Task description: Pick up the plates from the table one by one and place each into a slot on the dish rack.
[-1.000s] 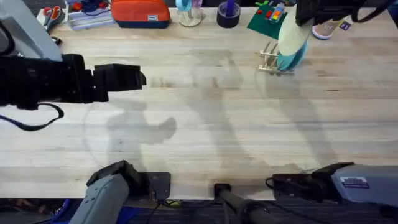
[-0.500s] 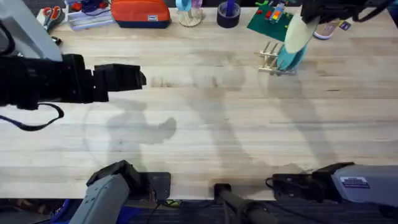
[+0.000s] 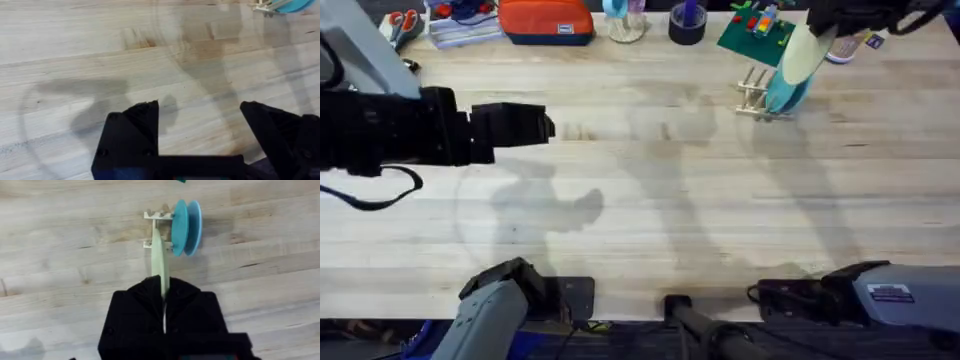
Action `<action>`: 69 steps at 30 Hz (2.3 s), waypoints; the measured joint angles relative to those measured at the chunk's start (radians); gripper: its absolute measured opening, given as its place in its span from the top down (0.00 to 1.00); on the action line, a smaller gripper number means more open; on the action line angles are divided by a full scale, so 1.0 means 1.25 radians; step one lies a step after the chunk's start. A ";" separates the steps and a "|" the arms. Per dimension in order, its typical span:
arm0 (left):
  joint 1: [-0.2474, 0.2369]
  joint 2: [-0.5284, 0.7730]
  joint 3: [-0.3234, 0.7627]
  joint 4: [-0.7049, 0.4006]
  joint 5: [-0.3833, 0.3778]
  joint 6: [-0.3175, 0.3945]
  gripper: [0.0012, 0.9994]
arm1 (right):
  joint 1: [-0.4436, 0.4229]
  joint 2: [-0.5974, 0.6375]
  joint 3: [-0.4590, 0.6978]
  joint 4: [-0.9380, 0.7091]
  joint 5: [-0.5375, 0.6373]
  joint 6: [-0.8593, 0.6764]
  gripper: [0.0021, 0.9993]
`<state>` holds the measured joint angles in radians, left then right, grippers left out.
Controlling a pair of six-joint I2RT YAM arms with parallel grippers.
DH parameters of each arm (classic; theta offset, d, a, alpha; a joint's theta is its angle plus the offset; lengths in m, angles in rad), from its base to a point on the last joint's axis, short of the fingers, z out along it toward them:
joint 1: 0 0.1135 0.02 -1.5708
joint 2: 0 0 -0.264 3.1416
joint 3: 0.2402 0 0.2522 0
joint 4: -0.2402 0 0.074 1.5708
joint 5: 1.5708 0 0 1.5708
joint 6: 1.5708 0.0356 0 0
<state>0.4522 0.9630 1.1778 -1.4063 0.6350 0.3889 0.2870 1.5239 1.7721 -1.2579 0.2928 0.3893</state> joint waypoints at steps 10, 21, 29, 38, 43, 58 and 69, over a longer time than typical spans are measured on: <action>0.000 0.000 0.000 0.000 0.000 0.000 0.00 | -0.021 0.000 0.000 -0.006 0.002 0.000 0.97; 0.000 0.000 0.000 0.000 0.000 0.000 0.00 | -0.063 0.000 0.000 -0.014 0.002 0.000 0.97; 0.000 0.000 0.000 0.000 0.000 0.000 0.00 | -0.067 0.001 0.000 0.003 0.002 -0.001 0.97; 0.000 0.000 0.000 0.000 0.000 0.000 0.01 | -0.081 0.021 0.000 0.045 0.005 -0.016 0.97; 0.000 0.000 0.000 0.000 0.000 0.000 0.00 | -0.086 0.033 0.000 0.046 0.005 -0.018 0.97; 0.000 0.000 0.000 0.000 0.000 0.000 0.01 | -0.087 0.089 0.000 0.065 0.005 -0.024 0.97; 0.000 0.000 0.000 0.000 0.000 0.000 0.00 | -0.088 0.115 0.000 0.084 0.005 -0.040 0.97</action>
<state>0.4522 0.9630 1.1778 -1.4067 0.6350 0.3886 0.1769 1.6678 1.7721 -1.1528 0.2996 0.3393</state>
